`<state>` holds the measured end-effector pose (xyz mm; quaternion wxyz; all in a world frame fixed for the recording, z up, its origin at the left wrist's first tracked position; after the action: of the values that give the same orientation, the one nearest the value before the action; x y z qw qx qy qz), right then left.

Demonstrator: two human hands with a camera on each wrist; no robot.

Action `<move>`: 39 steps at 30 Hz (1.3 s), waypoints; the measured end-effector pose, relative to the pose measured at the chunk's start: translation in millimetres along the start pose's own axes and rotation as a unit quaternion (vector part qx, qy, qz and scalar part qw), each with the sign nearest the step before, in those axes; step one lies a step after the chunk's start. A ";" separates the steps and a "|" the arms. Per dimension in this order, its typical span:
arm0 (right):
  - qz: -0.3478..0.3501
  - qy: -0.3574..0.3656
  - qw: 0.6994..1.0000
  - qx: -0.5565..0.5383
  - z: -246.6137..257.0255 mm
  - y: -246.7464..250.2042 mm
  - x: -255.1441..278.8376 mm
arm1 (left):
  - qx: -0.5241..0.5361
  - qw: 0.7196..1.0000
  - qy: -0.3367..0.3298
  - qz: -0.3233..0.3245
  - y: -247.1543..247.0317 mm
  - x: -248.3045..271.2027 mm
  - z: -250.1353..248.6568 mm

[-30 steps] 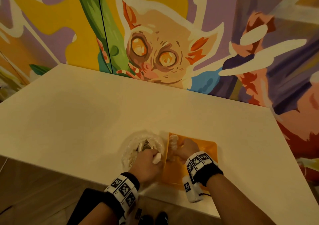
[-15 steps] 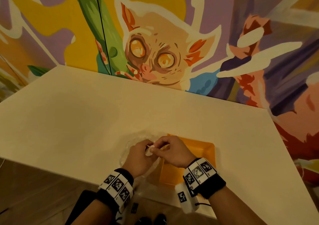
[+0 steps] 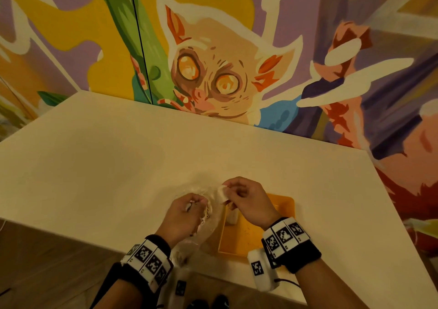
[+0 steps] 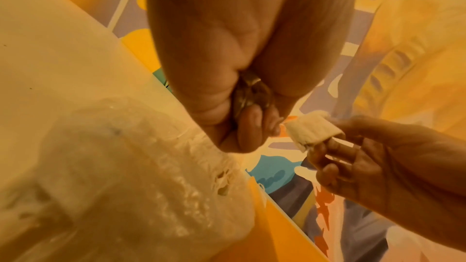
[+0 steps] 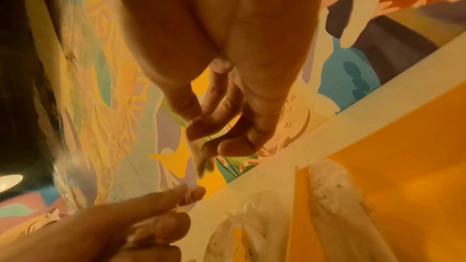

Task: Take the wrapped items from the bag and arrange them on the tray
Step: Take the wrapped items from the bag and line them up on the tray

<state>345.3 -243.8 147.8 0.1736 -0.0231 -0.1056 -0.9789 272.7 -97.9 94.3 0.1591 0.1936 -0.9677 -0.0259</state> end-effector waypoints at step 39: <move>0.002 -0.129 0.943 0.306 -98.0 39.9 -5.4 | -0.368 0.921 -0.121 0.030 -41.7 10.9 -2.5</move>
<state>363.2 -299.7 59.6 0.1596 -0.0952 -0.4218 -0.8875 279.2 -140.6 95.2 0.1018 0.0880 -0.9070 -0.3990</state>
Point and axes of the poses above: each hand's wrist, its own x-axis away from the middle knuckle, its own y-axis out of the back of the hand, z = x × y, the point moved 10 cm from there along -x, towards the middle knuckle, and after that the axes turned 8 degrees about -z, right-handed, at the moved point
